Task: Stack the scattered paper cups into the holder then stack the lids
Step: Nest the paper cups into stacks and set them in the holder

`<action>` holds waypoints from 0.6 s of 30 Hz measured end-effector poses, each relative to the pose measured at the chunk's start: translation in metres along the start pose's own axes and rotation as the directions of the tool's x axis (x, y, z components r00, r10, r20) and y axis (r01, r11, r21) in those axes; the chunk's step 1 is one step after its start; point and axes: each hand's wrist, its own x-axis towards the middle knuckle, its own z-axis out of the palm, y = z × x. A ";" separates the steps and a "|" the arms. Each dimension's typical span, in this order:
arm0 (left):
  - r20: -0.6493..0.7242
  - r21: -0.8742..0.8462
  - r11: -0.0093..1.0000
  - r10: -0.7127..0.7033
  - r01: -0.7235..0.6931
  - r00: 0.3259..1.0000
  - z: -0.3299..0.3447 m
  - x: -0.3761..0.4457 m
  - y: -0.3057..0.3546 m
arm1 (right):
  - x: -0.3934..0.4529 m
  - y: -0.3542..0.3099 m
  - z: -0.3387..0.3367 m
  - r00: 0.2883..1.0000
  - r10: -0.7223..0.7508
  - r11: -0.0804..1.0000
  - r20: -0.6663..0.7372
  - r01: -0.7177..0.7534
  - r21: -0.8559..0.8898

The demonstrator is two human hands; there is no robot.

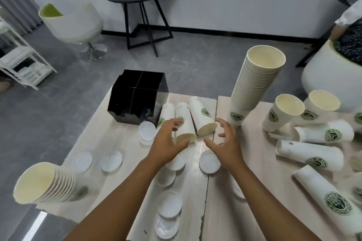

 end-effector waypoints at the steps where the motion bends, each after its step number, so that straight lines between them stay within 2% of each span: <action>1: 0.004 0.033 0.999 0.006 -0.006 1.000 0.008 0.004 -0.006 | 0.006 0.007 0.002 1.000 0.005 1.000 -0.001 -0.005 0.002; 7: -0.038 0.244 0.967 0.086 -0.074 0.996 0.032 0.033 -0.041 | 0.037 0.044 0.024 1.000 -0.002 0.999 0.023 0.003 -0.033; 10: -0.041 0.276 0.957 0.106 -0.090 0.994 0.040 0.043 -0.052 | 0.049 0.055 0.039 1.000 -0.011 0.998 0.006 0.011 -0.066; 14: -0.034 0.323 0.938 0.147 -0.129 0.989 0.048 0.052 -0.063 | 0.060 0.061 0.055 0.997 0.066 0.987 -0.033 -0.070 -0.147; 18: -0.067 0.352 0.926 0.167 -0.133 0.984 0.053 0.054 -0.070 | 0.070 0.061 0.065 0.993 0.087 0.944 -0.074 -0.106 -0.311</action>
